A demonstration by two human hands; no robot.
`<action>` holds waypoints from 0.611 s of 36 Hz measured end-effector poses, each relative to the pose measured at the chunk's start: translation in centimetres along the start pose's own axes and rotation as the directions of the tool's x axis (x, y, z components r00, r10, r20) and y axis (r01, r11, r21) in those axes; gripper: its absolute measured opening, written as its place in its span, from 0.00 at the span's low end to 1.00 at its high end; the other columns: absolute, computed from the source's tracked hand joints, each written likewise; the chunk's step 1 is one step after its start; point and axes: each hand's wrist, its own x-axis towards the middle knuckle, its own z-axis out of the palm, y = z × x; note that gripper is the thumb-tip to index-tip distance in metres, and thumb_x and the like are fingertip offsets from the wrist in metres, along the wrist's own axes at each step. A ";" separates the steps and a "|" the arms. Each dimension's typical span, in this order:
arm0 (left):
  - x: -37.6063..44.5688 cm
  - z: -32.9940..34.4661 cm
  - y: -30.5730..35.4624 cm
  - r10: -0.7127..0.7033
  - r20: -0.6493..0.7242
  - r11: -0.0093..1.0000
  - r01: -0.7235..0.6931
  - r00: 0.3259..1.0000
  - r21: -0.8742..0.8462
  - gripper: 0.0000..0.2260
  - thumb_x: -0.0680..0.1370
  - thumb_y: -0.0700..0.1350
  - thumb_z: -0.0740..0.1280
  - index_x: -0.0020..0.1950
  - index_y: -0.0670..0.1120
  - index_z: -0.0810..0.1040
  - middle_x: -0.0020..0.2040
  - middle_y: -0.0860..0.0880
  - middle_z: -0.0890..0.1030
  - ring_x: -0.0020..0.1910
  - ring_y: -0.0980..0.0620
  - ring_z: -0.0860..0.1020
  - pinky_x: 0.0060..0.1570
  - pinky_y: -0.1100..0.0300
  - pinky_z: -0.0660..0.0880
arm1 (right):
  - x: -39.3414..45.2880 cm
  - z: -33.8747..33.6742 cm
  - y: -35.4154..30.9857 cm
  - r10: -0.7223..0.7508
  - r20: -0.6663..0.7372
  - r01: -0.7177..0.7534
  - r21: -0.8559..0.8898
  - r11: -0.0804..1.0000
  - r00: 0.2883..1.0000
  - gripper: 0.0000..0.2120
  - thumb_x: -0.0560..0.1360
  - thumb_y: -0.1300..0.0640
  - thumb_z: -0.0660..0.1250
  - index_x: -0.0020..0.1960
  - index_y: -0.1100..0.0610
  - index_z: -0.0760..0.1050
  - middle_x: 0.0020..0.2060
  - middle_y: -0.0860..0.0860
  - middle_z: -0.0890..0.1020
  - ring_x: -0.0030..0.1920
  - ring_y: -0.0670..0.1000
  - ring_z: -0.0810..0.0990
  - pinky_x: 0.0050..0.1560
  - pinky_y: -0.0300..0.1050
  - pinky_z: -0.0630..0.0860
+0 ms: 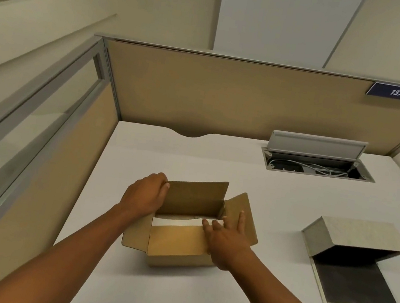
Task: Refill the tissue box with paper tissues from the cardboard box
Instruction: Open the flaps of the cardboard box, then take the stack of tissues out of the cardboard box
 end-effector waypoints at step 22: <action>-0.8 3.9 3.0 0.234 0.271 0.967 -0.252 0.934 0.031 0.14 0.80 0.52 0.61 0.64 0.53 0.76 0.57 0.51 0.83 0.51 0.52 0.81 0.49 0.56 0.80 | -5.9 2.9 1.0 -0.059 -0.420 0.235 0.379 0.895 0.905 0.09 0.76 0.57 0.71 0.55 0.48 0.79 0.51 0.46 0.81 0.46 0.49 0.78 0.46 0.39 0.75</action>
